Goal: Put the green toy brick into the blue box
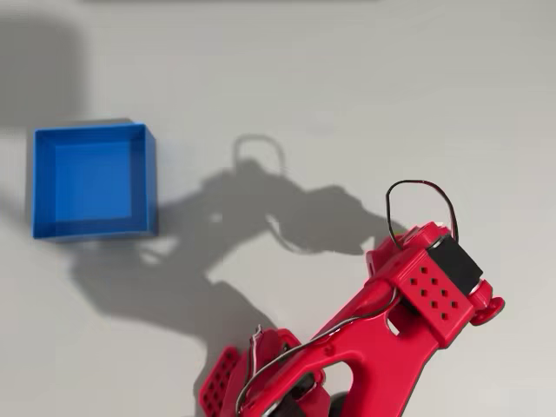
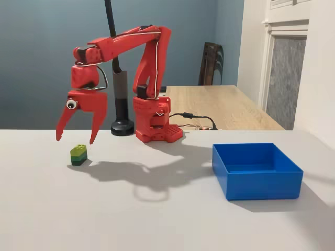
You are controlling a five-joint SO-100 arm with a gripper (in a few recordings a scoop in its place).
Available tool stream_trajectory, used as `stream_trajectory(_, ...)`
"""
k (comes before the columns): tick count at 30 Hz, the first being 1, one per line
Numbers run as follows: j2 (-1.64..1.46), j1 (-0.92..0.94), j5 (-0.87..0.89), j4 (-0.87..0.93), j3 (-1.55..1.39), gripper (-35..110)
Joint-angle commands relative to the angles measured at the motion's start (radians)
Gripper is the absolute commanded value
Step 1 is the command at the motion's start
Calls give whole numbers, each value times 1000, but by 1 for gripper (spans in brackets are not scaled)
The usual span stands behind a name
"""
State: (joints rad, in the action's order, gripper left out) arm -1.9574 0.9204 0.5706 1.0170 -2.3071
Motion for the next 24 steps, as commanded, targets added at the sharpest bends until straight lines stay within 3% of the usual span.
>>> stream_trajectory(1,5,9,11,-58,-18,30)
stream_trajectory(12,80,-2,11,-183,-66,27)
stream_trajectory(24,132,-5,23,-195,-71,7)
